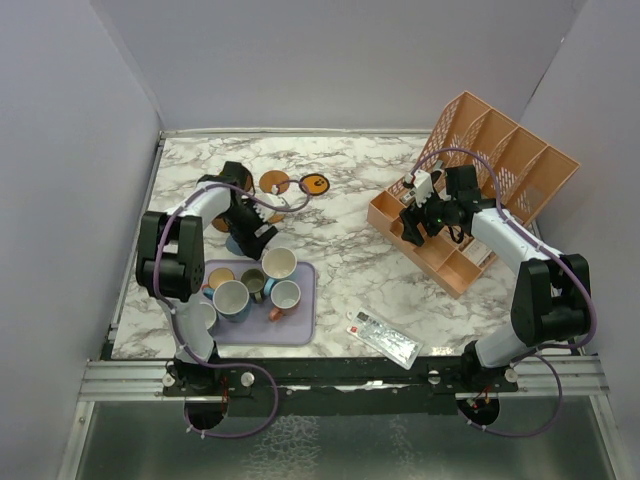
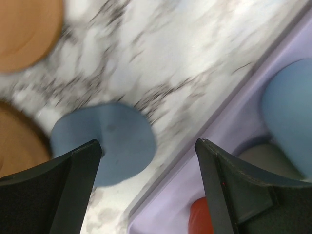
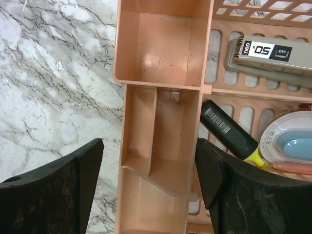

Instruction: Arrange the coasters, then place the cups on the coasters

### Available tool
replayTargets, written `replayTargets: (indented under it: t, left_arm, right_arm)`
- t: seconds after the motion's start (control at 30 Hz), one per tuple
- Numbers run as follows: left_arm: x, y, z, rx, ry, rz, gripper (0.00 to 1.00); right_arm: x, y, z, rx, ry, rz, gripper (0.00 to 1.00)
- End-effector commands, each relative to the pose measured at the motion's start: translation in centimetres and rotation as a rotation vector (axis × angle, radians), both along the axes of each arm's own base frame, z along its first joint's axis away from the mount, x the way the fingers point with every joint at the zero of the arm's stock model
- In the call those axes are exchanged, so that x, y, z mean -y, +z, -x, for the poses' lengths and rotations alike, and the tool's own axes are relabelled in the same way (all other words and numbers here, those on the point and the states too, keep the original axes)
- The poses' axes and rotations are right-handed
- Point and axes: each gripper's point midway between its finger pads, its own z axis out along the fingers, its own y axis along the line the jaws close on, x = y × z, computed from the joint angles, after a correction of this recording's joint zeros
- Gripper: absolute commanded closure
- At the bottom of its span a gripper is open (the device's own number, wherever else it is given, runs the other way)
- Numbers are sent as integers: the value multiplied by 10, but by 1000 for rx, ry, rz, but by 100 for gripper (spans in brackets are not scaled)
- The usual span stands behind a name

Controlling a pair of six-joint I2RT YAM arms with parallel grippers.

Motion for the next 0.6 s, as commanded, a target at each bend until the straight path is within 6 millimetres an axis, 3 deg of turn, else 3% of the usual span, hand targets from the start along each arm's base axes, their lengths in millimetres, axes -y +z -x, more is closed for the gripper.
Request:
replayTargets:
  t: [0.0,0.17,0.27,0.4,0.57]
  left_arm:
    - [-33,25,-29,113,116,10,16]
    - [-57,16,-32,98,179,4,11]
    - [-64,13,-47,113,201,-5,6]
    - [-62,6,-56,101,211,9,4]
    - [-60,1,-51,73,218,15,5]
  right_arm:
    - [-4,8,-6,14,19,-17,25]
    - [-4,6,-5,5,23,-19,25]
    - [-4,7,-5,5,24,-19,25]
    - [-4,7,-5,7,24,-18,25]
    - [-4,7,-5,8,22,-15,25]
